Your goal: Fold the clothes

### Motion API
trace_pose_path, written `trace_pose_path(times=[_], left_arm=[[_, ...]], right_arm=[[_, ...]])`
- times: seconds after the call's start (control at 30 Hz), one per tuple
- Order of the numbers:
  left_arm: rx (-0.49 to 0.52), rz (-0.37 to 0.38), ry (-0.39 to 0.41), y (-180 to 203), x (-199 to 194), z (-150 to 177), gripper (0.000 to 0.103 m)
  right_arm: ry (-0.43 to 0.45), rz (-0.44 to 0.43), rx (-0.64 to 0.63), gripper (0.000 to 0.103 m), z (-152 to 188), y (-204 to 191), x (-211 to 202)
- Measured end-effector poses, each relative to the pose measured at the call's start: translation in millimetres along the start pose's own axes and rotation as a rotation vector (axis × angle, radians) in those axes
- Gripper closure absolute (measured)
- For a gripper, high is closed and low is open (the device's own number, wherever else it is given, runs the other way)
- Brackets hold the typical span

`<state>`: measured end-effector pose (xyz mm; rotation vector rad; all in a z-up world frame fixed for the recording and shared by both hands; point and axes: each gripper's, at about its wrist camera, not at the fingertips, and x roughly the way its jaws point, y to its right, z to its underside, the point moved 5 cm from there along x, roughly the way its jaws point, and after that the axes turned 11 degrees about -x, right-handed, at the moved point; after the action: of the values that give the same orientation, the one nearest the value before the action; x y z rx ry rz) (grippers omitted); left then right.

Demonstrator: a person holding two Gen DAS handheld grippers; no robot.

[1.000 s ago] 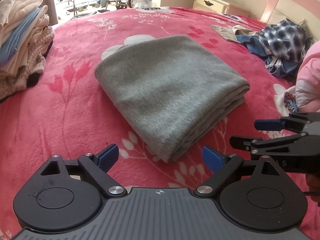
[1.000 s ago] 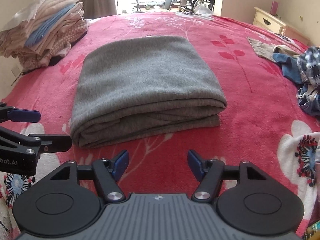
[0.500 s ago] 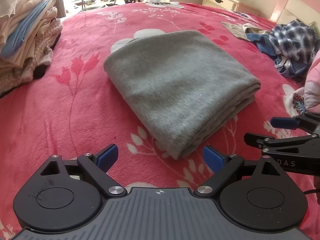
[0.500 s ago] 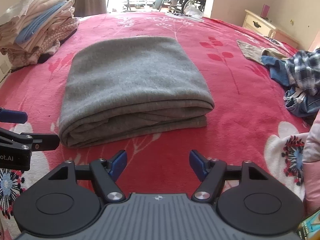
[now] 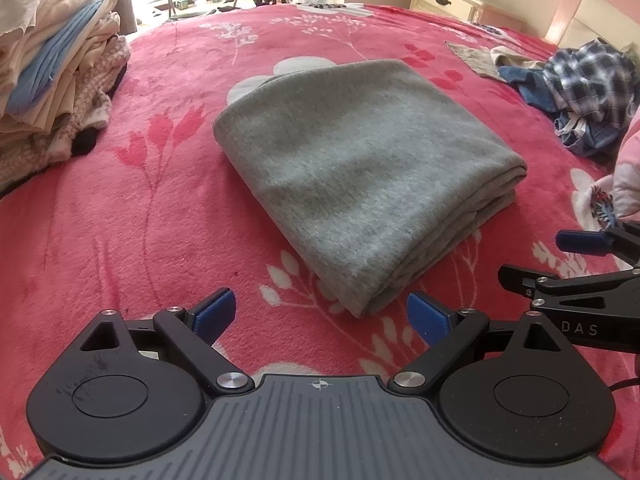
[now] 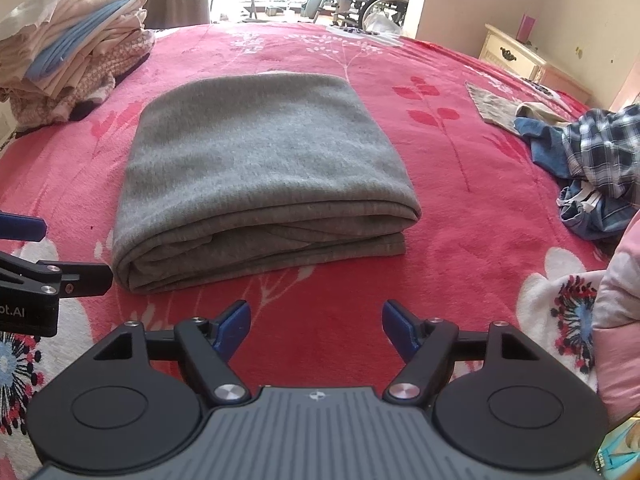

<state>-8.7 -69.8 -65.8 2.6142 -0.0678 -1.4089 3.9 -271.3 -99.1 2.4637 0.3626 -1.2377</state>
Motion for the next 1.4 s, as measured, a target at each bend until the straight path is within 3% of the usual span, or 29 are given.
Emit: trace_pose_path(times=[0.57,0.87,1.4], left_arm=[[0.005,-0.004,-0.004,0.7,0.4,1.6,0.007],[-0.006,-0.004,0.044,0.7,-3.7,-0.7,0.001],[-0.057,0.027,0.072,-2.3,-7.7,-4.4,0.000]], right_arm=[[0.007,0.011,-0.010,0.025,-0.1,-1.1,-2.1],[0.014,0.017,-0.020,0.023,-0.7,-2.0,-3.6],[0.017,0.039,-0.034,0.022,-0.5,-3.0,-5.2]])
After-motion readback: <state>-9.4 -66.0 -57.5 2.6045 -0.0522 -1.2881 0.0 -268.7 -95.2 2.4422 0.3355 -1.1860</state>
